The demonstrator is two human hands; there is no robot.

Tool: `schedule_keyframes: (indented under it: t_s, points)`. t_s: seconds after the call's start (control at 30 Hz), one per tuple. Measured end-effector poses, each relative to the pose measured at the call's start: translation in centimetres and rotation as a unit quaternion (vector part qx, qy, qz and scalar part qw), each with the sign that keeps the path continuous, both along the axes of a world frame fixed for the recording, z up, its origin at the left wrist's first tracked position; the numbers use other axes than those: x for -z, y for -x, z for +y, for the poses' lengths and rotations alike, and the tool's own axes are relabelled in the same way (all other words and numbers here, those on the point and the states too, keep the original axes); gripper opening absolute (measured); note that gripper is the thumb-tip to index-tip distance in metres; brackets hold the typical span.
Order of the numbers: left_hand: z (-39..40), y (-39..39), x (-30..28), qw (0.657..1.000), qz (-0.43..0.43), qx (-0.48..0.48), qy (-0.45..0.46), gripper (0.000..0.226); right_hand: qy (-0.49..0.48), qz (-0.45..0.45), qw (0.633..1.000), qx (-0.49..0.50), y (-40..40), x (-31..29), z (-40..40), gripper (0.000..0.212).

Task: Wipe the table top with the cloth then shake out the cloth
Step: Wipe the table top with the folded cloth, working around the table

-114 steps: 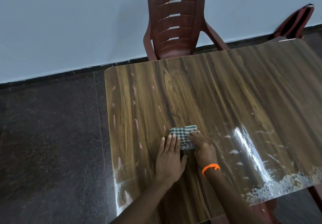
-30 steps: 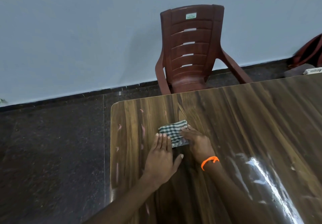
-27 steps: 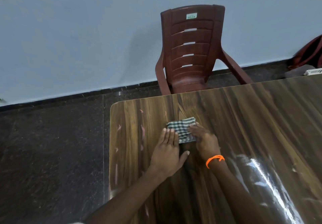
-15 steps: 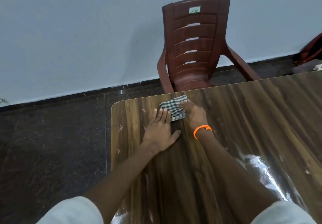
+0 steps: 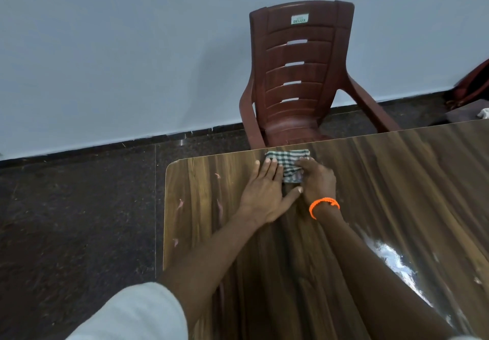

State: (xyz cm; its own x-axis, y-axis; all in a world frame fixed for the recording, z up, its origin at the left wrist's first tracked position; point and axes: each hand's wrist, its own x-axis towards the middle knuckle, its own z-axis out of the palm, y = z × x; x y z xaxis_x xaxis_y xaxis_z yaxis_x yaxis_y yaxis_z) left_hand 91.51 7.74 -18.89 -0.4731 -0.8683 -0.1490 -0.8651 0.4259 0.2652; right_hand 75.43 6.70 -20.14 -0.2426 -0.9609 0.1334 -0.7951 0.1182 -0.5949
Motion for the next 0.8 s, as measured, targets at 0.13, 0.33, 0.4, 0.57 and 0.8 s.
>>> schedule_keyframes:
  t_s: [0.13, 0.33, 0.4, 0.57, 0.8]
  points:
    - [-3.4, -2.2, -0.4, 0.998, -0.051, -0.005, 0.035, 0.088, -0.037, 0.004, 0.999, -0.013, -2.1, -0.6, -3.9, 0.035]
    - [-3.6, -7.7, 0.1, 0.996, -0.072, -0.033, 0.05, 0.093, -0.044, 0.0, 0.995, -0.085, -7.2, 0.0, -5.4, 0.039]
    - [-2.6, -9.1, 0.5, 0.995, -0.065, -0.043, 0.059, 0.091, -0.038, -0.01, 0.995, -0.096, -8.6, 0.3, -5.1, 0.041]
    - [-1.1, -11.9, 1.2, 0.994, -0.042, -0.067, 0.073, 0.084, -0.03, -0.042, 0.99, -0.128, -11.3, 0.8, -4.3, 0.047]
    - [1.5, -13.6, 1.7, 0.99, -0.036, -0.118, 0.07, 0.082, -0.028, -0.042, 0.983, -0.176, -13.6, -0.2, -2.2, 0.045]
